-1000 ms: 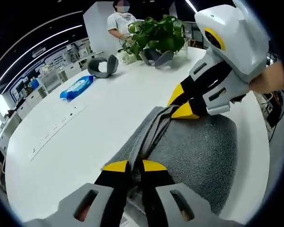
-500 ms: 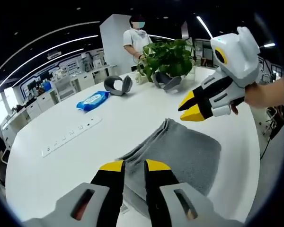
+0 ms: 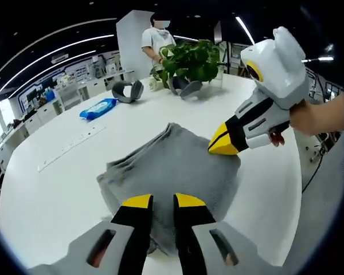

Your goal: Fold the towel on the table until its edges align and the towel forms a compact rectangular stack.

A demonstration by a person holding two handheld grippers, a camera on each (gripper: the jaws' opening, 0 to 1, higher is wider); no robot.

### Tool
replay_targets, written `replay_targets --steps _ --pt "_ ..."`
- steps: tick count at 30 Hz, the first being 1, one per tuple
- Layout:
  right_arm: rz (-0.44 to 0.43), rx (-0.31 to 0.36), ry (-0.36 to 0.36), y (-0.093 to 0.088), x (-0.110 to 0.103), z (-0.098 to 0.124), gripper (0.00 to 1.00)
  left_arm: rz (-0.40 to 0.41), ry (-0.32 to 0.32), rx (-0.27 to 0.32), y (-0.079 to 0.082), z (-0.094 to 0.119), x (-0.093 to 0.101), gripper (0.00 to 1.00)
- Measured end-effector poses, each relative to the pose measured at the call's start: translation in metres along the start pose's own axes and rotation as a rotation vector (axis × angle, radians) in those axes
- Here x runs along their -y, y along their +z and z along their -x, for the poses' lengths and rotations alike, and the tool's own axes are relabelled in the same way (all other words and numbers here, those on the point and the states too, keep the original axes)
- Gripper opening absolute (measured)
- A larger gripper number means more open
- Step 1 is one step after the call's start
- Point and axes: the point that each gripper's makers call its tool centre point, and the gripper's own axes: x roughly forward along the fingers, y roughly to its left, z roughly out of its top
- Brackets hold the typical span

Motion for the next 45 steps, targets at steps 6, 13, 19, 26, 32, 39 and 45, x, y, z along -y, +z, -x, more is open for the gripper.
replay_targets --steps 6,13,19,26,32,39,45 --pt "0.032 -0.043 0.024 -0.012 -0.008 -0.010 0.00 0.044 -0.007 -0.032 -0.020 -0.006 -0.001 0.10" --pt "0.119 -0.030 -0.012 -0.015 -0.011 -0.021 0.00 -0.006 0.025 -0.046 -0.024 -0.016 -0.004 0.03" --pt "0.091 -0.036 -0.017 -0.010 -0.006 -0.026 0.00 -0.027 0.057 -0.050 -0.023 -0.021 -0.012 0.00" --pt "0.062 -0.036 -0.014 0.000 -0.001 -0.037 0.00 -0.039 0.075 -0.053 -0.019 -0.028 -0.026 0.00" --pt "0.064 -0.039 -0.024 0.002 -0.001 -0.039 0.00 -0.011 0.071 -0.062 -0.019 -0.030 -0.032 0.00" --pt "0.051 -0.043 0.012 0.005 0.001 -0.035 0.00 0.086 0.045 -0.066 -0.016 -0.024 -0.030 0.00" --pt "0.027 0.107 0.013 0.035 0.003 -0.005 0.00 0.233 0.002 0.054 0.017 0.006 -0.031 0.01"
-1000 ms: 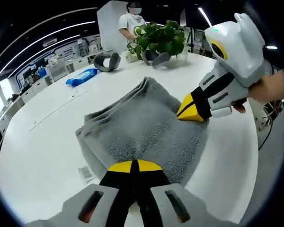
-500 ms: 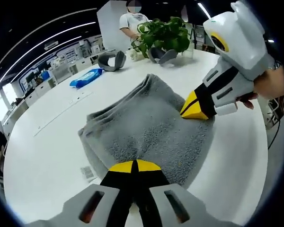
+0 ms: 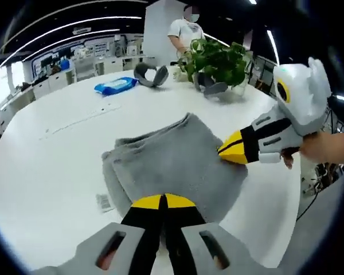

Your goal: Fold the towel on the table until its edges align and the towel forms a compact rectangular stack.

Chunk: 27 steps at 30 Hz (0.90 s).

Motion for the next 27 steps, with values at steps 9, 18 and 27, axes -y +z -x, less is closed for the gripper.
replay_targets --steps 9,18,27 --pt "-0.211 0.193 -0.042 0.017 0.002 0.058 0.00 -0.035 0.027 0.174 0.015 0.067 0.011 0.09" --pt "-0.288 0.285 -0.048 0.016 -0.008 0.103 0.08 0.067 0.077 0.291 0.011 0.120 0.009 0.17" --pt "-0.278 0.333 -0.092 0.012 -0.012 0.131 0.14 0.137 0.093 0.353 -0.004 0.145 0.008 0.25"
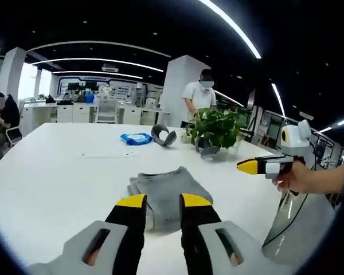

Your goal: Fold the towel on the table until its edges align and the towel forms a compact rectangular stack.

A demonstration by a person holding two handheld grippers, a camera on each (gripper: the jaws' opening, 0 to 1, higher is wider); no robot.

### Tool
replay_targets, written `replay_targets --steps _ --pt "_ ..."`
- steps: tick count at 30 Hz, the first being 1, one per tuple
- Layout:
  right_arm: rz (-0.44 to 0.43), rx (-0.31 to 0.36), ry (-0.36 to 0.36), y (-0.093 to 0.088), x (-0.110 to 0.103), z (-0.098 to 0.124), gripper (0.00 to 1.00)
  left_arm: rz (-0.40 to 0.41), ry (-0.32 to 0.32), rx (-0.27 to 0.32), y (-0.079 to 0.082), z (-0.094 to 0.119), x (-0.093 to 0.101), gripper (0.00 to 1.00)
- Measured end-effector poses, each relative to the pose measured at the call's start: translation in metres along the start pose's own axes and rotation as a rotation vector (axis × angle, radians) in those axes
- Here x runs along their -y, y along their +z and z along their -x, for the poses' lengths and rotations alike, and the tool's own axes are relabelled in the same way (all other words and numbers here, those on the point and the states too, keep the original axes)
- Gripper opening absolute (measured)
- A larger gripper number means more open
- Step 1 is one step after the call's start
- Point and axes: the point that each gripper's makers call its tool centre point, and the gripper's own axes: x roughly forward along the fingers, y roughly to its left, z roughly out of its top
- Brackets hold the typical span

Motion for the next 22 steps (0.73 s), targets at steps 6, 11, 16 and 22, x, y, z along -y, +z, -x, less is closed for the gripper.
replay_targets --steps 6,11,16,22 --pt "-0.022 0.012 -0.007 -0.009 0.004 0.010 0.22 0.017 0.021 0.015 -0.010 0.011 -0.001 0.40" --pt "-0.033 0.062 -0.015 -0.014 0.003 0.019 0.40 -0.037 0.059 0.040 -0.007 0.011 -0.005 0.58" --pt "-0.029 0.065 -0.075 -0.024 0.010 0.022 0.60 -0.045 0.124 0.051 -0.007 0.014 -0.017 0.80" --pt "-0.066 0.081 -0.127 -0.022 0.021 0.020 0.92 -0.048 0.185 0.059 -0.008 0.013 -0.025 0.99"
